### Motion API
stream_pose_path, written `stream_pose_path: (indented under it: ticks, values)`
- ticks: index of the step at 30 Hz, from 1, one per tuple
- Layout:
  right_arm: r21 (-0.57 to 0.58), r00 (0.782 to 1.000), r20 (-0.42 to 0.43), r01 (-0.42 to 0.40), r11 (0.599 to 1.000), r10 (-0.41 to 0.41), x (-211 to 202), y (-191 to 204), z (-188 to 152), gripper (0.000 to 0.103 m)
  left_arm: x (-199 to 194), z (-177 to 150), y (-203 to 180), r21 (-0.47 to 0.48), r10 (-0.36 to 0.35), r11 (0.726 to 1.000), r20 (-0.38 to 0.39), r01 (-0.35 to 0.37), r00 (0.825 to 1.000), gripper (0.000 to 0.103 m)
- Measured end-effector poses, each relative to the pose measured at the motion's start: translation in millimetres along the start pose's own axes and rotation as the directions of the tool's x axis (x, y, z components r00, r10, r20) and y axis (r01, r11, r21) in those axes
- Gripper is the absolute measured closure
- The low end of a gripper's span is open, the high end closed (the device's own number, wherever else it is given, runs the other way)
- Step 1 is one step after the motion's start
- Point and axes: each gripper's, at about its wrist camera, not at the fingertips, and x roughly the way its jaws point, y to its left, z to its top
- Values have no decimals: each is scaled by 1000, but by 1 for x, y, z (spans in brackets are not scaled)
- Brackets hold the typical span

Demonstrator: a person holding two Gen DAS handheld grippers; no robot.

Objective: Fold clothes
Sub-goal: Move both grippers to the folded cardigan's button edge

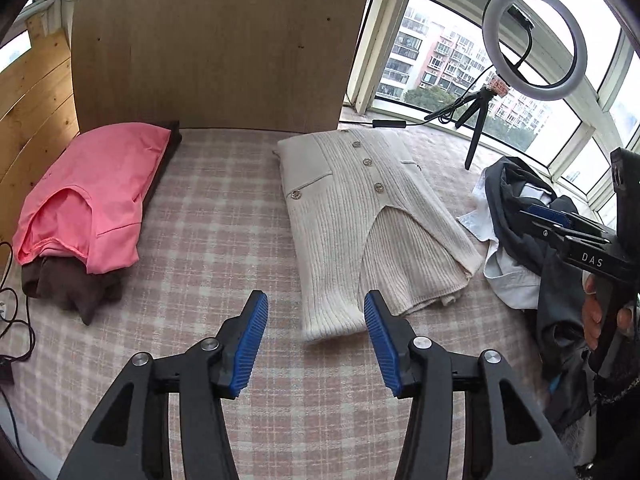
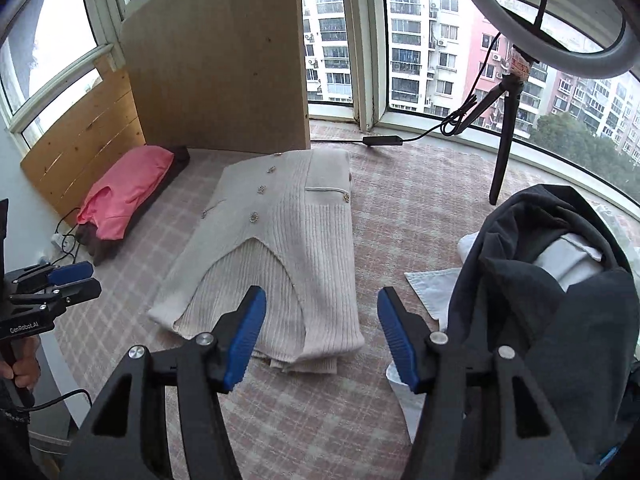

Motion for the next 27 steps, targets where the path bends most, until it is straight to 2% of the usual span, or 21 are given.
stream_pose_path:
  ticks: [2,7,9,15,20,27]
  values:
    - [1,999,19,51,999,-51,-5,12,6,45,-6,9,6,-12,-32,999,14,32,999,46]
    - [38,996,54,62,997,-64,-8,33,21,41,-8,32,14,-6,-11,1000,45,11,999,37]
    - [42,996,64,52,998,-55,-1,38,27,30,3,40,19,-21,-14,1000,43,14,999,33]
    - [27,996,5,87,996,-87,46,42,41,29,63,52,18,-20,-4,1000,-33,4,999,33]
    - [48,994,-13,111,993,-110,69,32,45,29,103,53,14,-47,-19,999,-87,15,996,33]
    - [-1,991,-75,112,994,-112,105,17,41,29,128,61,23,-113,-20,994,-119,6,993,33]
